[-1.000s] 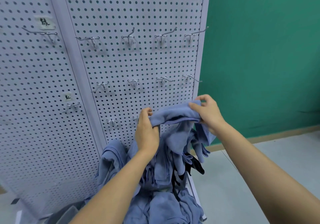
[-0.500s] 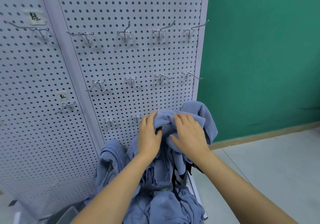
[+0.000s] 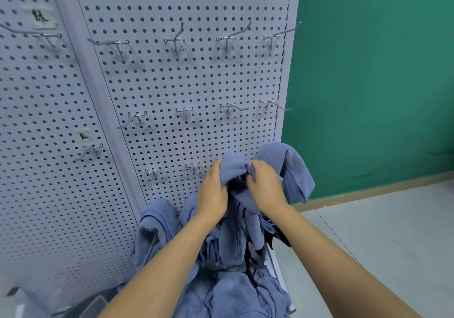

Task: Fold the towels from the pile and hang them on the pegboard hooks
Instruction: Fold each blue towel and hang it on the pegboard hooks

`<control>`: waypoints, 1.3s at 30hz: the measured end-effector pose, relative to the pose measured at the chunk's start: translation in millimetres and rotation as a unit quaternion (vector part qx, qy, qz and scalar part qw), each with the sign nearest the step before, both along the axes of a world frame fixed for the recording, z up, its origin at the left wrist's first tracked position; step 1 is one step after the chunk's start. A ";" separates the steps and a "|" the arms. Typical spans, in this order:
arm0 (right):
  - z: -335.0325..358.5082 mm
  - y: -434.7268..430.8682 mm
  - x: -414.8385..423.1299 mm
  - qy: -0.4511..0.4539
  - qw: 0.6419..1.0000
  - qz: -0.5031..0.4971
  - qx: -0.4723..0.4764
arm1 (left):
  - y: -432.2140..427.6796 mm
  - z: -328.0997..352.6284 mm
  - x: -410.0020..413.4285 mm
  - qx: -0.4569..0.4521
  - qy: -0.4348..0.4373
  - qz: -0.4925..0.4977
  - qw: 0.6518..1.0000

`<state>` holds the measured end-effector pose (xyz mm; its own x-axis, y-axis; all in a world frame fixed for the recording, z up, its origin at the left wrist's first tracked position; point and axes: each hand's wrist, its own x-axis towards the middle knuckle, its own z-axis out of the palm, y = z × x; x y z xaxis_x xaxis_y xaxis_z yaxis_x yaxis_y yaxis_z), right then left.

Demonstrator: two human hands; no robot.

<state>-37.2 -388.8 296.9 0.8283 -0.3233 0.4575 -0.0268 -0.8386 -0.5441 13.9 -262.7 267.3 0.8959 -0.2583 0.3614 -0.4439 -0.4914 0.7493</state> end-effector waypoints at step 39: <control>-22.8 16.0 -64.7 0.039 0.998 0.049 -0.013 | 53.9 2.8 -66.6 0.039 0.024 -0.049 0.998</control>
<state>-101.9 -372.8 274.1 0.8887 -0.2278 0.3980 0.0150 -0.8530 -0.5218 -52.6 -208.9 270.1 0.8805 -0.3721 0.2936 -0.4575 -0.5051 0.7318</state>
